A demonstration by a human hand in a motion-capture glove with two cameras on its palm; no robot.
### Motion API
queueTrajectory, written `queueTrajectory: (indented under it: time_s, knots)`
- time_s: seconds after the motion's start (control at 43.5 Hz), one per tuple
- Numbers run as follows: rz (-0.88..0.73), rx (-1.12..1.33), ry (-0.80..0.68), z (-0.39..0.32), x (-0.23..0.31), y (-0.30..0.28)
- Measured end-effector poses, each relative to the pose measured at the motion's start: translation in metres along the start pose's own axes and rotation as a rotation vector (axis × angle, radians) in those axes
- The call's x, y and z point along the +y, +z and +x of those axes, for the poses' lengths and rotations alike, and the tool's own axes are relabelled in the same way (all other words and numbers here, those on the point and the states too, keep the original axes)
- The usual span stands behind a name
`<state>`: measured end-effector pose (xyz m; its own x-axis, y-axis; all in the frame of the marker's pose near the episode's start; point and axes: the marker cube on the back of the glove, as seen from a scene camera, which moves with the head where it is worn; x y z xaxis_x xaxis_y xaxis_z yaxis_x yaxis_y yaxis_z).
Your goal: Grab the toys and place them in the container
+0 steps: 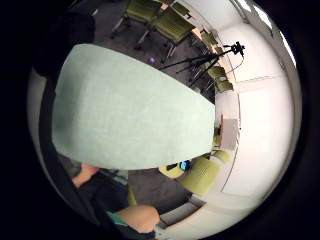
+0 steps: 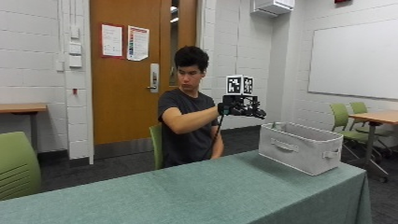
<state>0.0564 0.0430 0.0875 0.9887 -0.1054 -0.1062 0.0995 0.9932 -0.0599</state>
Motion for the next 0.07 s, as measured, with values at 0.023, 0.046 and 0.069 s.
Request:
queueTrajectory:
  time_s: [0.023,0.046,0.069]
  knots:
    - [0.0,-0.002,0.003,0.001,0.0015,0.0004]
    - [0.0,-0.004,0.005,0.0019,0.0027,0.0007]
    - [0.0,-0.006,0.006,0.0027,0.0035,0.0009]
